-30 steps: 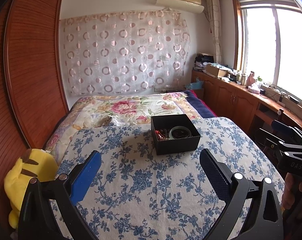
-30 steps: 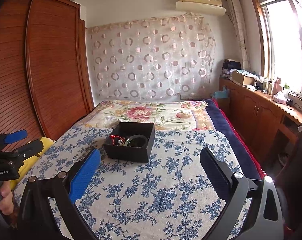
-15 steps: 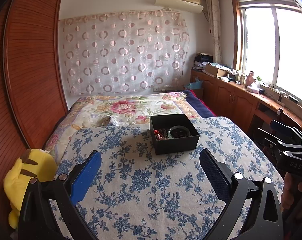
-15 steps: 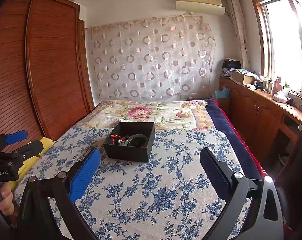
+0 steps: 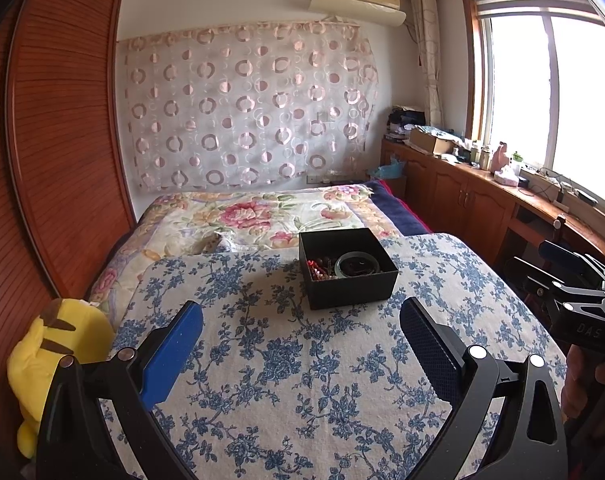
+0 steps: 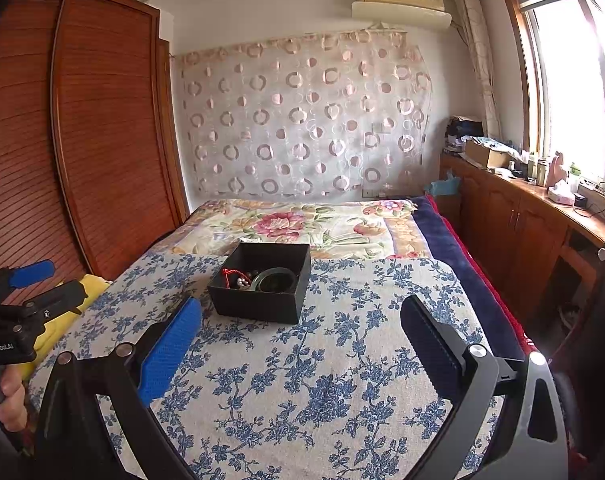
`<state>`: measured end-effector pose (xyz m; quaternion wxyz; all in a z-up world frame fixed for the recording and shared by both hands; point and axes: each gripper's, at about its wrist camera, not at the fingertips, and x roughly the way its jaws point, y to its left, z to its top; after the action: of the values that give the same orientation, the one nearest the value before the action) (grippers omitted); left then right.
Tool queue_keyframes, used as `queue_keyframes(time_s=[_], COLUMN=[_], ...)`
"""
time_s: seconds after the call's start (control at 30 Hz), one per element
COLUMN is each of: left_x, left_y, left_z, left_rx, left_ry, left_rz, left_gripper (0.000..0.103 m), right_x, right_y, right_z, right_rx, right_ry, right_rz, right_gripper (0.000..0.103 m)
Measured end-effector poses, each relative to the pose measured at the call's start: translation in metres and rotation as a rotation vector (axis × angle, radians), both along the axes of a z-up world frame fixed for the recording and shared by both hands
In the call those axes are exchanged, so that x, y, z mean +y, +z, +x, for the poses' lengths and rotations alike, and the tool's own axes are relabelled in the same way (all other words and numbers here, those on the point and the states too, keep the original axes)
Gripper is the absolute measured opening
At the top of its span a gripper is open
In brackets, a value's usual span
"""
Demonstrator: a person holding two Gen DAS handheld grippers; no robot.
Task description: Organize jewelry
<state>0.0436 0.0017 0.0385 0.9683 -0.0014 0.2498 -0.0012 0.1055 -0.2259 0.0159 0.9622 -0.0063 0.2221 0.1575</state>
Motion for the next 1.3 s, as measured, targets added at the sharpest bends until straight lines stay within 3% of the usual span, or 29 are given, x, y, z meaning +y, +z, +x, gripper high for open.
queue_keyframes(time_s=[1.3], left_x=[0.0016], left_y=[0.0039], left_z=[-0.0007], left_rx=[-0.003], left_ry=[-0.005], left_rz=[-0.002], left_gripper=[0.095], right_x=[0.0], right_y=[0.0], right_z=[0.0], right_rx=[0.001], right_ry=[0.002], right_rz=[0.001], right_gripper=[0.1])
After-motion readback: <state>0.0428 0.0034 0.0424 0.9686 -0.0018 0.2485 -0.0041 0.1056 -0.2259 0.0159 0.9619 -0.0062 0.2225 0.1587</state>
